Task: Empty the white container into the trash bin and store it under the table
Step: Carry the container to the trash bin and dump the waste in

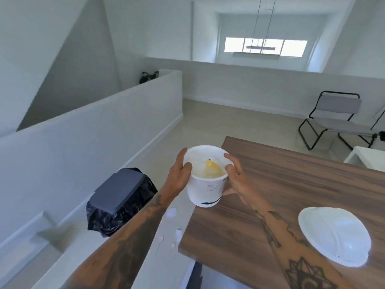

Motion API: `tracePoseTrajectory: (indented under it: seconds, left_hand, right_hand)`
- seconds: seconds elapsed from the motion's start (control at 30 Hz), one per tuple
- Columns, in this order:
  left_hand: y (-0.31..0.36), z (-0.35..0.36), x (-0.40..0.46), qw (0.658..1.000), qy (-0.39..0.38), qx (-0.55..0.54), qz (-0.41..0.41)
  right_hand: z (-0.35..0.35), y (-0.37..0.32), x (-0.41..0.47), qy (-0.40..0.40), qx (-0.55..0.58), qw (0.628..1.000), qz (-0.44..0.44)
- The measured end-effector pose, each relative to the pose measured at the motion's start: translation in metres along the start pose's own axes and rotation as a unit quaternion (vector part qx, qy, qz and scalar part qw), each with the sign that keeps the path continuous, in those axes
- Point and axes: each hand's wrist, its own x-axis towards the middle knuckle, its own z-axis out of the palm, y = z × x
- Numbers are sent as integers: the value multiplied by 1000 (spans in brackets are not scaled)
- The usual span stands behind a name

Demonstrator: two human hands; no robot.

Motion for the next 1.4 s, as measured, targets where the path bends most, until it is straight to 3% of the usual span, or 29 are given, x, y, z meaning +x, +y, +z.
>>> tracePoseTrajectory:
  seconds: [0.33, 0.53, 0.67, 0.8, 0.93, 1.07, 1.17, 1.27, 1.33, 1.4]
  left_hand:
    - [-85, -321, -61, 994, 50, 86, -44]
    - [-122, -428, -89, 988, 83, 101, -82]
    - [-160, -444, -85, 986, 81, 96, -109]
    - [-219, -425, -50, 985, 28, 67, -159]
    - [-303, -387, 25, 981, -12, 54, -185]
    - [-384, -344, 117, 970, 29, -10, -239]
    - [-442, -319, 180, 929, 147, -126, -316]
    - [-516, -307, 219, 820, 313, -205, -434]
    - [-565, -300, 233, 748, 324, -237, -529]
    - [-603, -290, 245, 701, 288, -269, -594]
  right_hand:
    - [321, -21, 3, -154, -72, 985, 2]
    - [434, -39, 33, -227, -110, 967, -31]
    - [463, -20, 61, -260, -131, 957, -9]
    - [461, 42, 103, -252, -123, 959, 31]
    - [456, 119, 173, -209, -142, 965, 68]
    - [452, 183, 264, -176, -222, 958, 41]
    - [443, 217, 330, -141, -287, 947, 30]
    - [433, 244, 388, -122, -320, 939, 37]
    - [427, 256, 415, -111, -329, 937, 34]
    - [420, 270, 433, -94, -330, 938, 41]
